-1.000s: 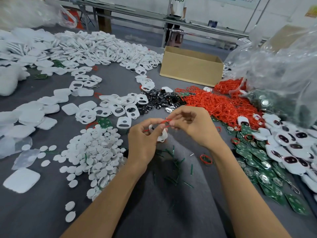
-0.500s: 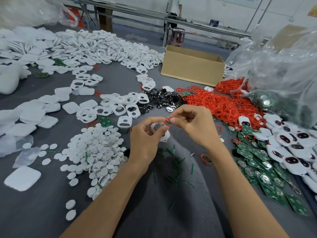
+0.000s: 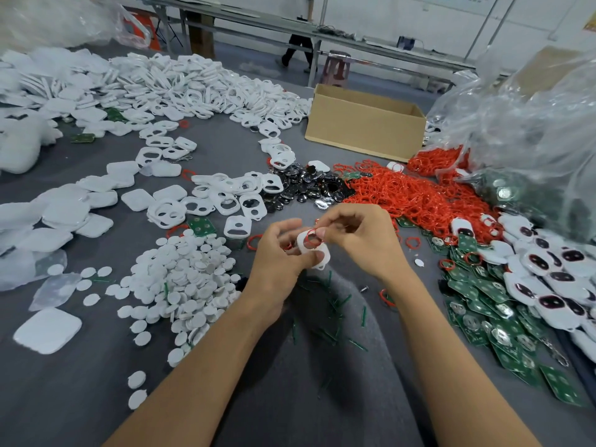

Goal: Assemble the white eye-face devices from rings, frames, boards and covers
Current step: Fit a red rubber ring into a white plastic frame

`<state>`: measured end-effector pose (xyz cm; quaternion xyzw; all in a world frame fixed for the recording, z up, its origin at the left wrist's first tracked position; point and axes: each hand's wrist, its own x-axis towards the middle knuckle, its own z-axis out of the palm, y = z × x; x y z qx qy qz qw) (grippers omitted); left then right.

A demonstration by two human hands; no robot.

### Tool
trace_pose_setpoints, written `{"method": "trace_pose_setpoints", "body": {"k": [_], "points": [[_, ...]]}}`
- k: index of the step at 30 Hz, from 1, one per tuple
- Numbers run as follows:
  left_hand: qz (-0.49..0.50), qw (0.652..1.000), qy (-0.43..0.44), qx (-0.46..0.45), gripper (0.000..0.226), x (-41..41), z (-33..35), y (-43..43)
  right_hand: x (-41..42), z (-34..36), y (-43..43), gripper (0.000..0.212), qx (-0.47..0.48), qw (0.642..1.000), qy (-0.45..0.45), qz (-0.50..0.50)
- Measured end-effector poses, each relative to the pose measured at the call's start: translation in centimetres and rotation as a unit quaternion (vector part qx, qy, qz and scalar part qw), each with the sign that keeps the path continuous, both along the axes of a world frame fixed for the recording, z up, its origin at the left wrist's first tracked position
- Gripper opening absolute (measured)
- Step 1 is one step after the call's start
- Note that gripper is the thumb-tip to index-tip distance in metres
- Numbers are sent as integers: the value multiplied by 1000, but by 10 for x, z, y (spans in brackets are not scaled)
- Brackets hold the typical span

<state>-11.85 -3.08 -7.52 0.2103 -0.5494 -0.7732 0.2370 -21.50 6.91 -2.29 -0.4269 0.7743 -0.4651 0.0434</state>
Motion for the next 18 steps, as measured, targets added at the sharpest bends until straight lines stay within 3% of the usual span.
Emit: {"method": "trace_pose_setpoints", "body": {"k": [8,18], "points": [[-7,995,64,80,15,2,4,-1,10,-2,-7,11,-52,997,-26,-49],[-13,996,66,65,18,3,7,3,21,-3,-13,10,-65,995,-6,-78]]}}
